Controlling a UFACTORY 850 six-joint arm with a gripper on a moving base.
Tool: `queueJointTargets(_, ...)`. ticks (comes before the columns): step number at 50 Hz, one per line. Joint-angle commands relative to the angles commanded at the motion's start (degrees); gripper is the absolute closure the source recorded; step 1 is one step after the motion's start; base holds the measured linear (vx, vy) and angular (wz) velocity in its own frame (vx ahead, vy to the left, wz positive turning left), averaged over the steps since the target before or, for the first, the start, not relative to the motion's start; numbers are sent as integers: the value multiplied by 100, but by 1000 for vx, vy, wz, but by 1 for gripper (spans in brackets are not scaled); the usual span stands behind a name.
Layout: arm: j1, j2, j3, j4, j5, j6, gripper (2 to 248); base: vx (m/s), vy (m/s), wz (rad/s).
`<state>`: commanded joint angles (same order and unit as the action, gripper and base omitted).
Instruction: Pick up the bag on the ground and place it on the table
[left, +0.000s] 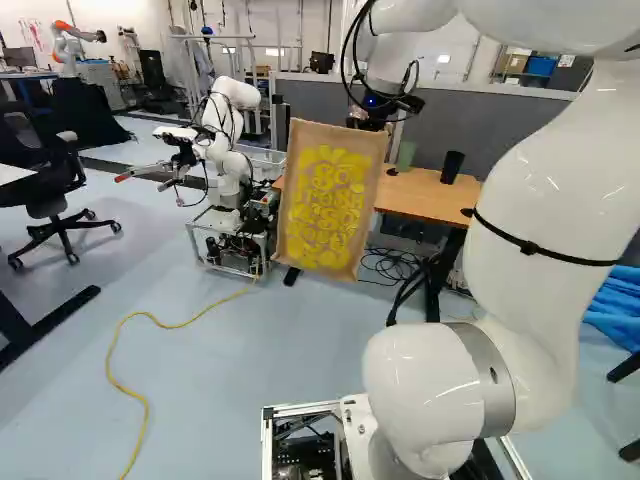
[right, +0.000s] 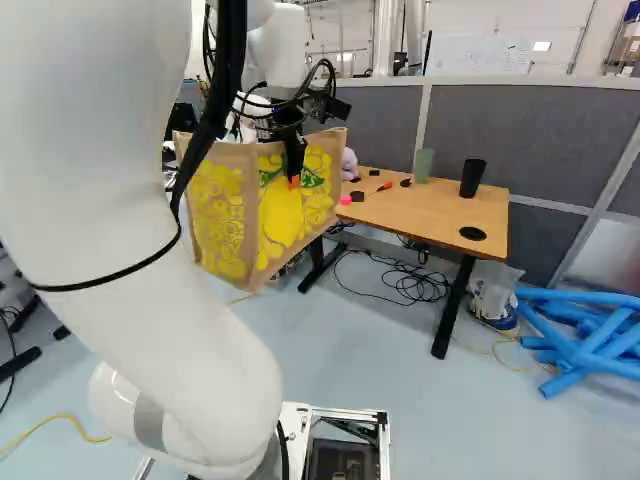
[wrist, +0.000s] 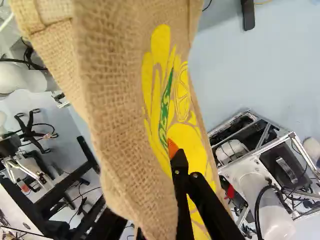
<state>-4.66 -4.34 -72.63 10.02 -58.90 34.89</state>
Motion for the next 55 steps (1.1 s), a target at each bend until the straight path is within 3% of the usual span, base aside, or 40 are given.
queueJointTargets(37, 21, 150, -491, 0, -4, 0, 218, 0, 0, 0)
queueJointTargets(55, 37, 47, -907, 0, -431, 0, 218, 0, 0, 0)
